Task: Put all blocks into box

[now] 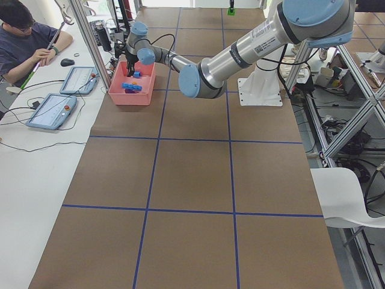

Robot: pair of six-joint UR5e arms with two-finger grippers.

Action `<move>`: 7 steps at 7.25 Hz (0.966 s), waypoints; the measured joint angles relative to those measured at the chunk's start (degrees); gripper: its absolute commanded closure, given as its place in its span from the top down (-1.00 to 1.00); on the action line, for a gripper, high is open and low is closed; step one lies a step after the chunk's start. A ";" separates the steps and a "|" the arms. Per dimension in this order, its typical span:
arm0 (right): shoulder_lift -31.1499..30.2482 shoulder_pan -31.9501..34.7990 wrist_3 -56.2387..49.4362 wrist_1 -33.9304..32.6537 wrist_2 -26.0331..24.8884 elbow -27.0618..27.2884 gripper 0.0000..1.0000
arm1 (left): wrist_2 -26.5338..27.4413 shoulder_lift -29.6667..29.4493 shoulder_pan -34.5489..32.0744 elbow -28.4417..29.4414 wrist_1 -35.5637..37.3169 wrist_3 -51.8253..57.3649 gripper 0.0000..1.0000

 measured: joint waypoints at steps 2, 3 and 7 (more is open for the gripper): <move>10.35 2.04 -0.04 -24.02 -0.18 10.72 -1.00 | -1.86 0.27 -0.25 -3.37 3.23 0.21 1.00; 20.37 2.54 0.19 -37.29 -0.47 13.03 -1.00 | -5.43 0.39 -1.78 -6.29 8.26 0.81 1.00; 60.47 -15.10 27.31 -56.97 -2.11 9.61 -1.00 | -12.58 12.05 -8.41 -28.92 32.35 16.81 1.00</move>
